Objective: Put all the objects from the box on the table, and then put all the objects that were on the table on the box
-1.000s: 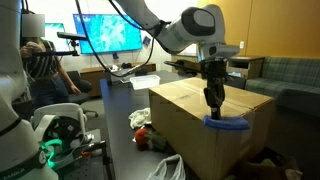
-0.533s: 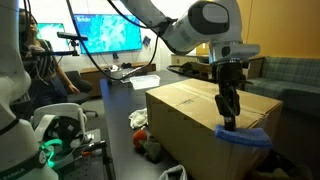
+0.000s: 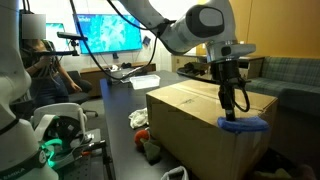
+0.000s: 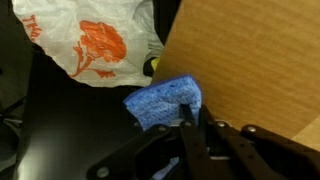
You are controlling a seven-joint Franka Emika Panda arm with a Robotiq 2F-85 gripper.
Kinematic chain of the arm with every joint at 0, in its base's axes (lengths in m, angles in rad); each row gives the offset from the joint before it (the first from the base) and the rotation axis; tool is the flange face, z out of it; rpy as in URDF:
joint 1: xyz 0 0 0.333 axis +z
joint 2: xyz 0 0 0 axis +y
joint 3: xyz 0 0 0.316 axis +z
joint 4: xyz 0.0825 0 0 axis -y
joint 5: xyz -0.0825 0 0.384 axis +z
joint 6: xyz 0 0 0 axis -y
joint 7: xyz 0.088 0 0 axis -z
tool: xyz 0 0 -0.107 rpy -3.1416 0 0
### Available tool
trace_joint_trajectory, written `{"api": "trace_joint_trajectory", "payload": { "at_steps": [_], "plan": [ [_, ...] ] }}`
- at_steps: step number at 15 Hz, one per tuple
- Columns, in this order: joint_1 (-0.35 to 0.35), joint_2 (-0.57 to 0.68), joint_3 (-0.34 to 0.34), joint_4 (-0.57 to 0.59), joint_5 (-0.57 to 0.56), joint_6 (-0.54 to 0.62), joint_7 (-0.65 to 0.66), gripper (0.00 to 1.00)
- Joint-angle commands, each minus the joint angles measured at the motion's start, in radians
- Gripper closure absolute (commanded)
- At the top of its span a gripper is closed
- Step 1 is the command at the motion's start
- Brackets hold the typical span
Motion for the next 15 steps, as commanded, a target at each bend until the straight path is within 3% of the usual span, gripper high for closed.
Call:
{"api": "trace_joint_trajectory", "payload": {
  "at_steps": [1, 9, 15],
  "plan": [
    [0.022, 0.036, 0.042, 0.006, 0.116, 0.025, -0.001, 0.91],
    [0.072, 0.054, 0.139, 0.041, 0.326, 0.032, -0.068, 0.90],
    [0.096, 0.130, 0.199, 0.134, 0.464, 0.017, -0.234, 0.90]
  ]
}}
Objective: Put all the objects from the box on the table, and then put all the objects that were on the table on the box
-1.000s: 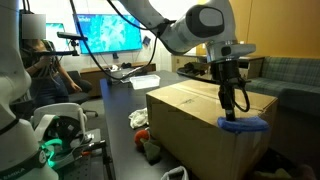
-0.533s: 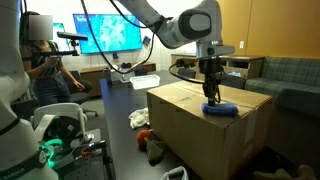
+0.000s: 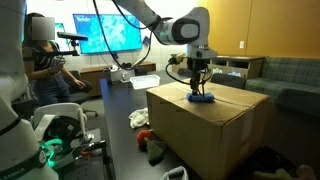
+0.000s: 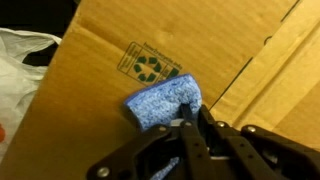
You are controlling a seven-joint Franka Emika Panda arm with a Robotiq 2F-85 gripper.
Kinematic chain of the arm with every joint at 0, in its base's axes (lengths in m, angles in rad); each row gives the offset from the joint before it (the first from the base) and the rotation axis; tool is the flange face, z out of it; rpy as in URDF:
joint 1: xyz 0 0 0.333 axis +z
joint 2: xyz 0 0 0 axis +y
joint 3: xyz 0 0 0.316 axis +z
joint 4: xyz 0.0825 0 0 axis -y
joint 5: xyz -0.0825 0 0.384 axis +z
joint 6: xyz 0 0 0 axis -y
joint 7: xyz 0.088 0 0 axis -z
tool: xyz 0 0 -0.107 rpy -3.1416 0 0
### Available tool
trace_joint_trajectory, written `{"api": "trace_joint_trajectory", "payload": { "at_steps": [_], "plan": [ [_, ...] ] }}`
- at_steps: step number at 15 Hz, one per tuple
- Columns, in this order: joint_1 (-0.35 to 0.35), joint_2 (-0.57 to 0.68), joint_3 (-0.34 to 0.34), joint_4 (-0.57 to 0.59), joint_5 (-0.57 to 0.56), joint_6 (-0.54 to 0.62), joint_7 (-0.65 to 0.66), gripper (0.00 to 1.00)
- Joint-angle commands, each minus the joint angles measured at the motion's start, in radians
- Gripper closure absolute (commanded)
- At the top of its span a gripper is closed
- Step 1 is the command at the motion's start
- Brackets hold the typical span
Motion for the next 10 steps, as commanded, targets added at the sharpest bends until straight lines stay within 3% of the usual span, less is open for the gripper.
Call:
{"api": "trace_joint_trajectory", "payload": {
  "at_steps": [1, 10],
  "plan": [
    [0.017, 0.101, 0.030, 0.083, 0.086, 0.008, -0.112, 0.90],
    [0.130, 0.304, 0.046, 0.410, 0.064, -0.090, -0.178, 0.90]
  ]
}}
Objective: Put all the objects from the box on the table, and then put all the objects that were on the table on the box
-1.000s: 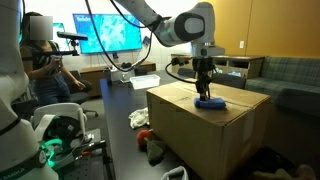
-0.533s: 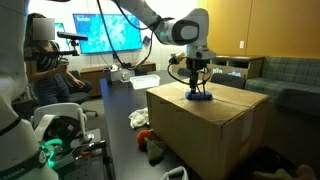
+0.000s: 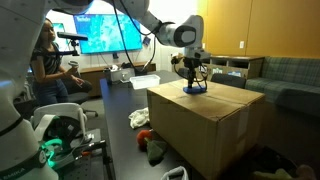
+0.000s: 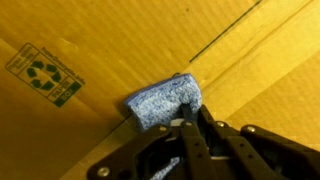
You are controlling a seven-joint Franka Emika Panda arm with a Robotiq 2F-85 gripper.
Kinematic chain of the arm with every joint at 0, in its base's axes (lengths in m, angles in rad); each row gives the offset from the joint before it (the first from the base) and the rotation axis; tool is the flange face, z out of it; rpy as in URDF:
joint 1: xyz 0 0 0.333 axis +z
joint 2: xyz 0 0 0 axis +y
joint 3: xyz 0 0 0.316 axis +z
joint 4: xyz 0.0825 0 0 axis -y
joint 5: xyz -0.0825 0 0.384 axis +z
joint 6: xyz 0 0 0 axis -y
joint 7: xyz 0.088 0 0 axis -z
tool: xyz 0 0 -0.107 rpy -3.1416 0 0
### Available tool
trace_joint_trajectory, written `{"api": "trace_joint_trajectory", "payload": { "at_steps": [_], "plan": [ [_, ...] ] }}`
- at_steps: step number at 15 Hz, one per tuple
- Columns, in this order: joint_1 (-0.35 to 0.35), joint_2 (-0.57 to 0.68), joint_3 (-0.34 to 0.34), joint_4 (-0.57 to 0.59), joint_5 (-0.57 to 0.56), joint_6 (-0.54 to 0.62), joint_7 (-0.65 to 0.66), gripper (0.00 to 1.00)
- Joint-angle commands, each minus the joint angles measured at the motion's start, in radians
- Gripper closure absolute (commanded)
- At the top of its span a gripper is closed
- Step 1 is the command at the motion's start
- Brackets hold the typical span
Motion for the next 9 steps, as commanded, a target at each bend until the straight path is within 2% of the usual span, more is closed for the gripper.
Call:
{"api": "trace_joint_trajectory", "payload": {
  "at_steps": [1, 9],
  "plan": [
    [0.047, 0.145, 0.002, 0.198, -0.002, -0.067, -0.025, 0.90],
    [0.128, 0.306, -0.008, 0.533, -0.017, -0.186, 0.011, 0.90]
  ]
}}
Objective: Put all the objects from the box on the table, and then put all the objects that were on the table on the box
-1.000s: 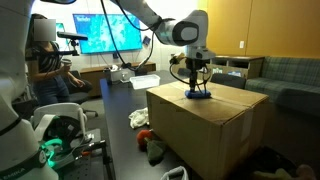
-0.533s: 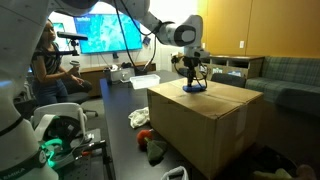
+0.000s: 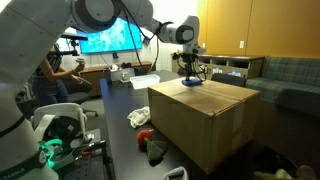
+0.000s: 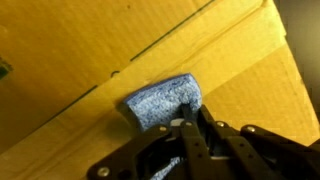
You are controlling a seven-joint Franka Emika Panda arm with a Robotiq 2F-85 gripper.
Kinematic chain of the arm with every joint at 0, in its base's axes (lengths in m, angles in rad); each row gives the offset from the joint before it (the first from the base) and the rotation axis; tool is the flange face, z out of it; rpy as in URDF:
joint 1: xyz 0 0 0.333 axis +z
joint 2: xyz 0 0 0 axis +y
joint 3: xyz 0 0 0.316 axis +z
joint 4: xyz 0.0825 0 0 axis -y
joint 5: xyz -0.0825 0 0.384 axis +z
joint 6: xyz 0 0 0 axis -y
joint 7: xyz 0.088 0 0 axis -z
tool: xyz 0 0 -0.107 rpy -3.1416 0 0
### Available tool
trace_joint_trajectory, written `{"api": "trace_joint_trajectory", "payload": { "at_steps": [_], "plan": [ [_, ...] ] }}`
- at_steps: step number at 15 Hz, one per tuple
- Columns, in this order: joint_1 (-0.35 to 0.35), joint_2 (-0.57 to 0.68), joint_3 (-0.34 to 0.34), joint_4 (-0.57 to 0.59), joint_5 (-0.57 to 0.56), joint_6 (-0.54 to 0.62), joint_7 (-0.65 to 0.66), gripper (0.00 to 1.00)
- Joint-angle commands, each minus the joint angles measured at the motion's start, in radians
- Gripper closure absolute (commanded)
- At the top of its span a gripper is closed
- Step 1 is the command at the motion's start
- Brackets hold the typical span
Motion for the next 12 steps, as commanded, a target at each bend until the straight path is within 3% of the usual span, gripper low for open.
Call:
{"api": "trace_joint_trajectory", "payload": {
  "at_steps": [1, 4, 12],
  "plan": [
    [0.032, 0.109, -0.011, 0.181, -0.012, -0.057, 0.018, 0.90],
    [0.020, 0.063, -0.028, 0.160, -0.011, -0.033, 0.023, 0.90],
    [-0.069, -0.218, -0.176, -0.219, -0.029, 0.240, 0.179, 0.90]
  ]
}}
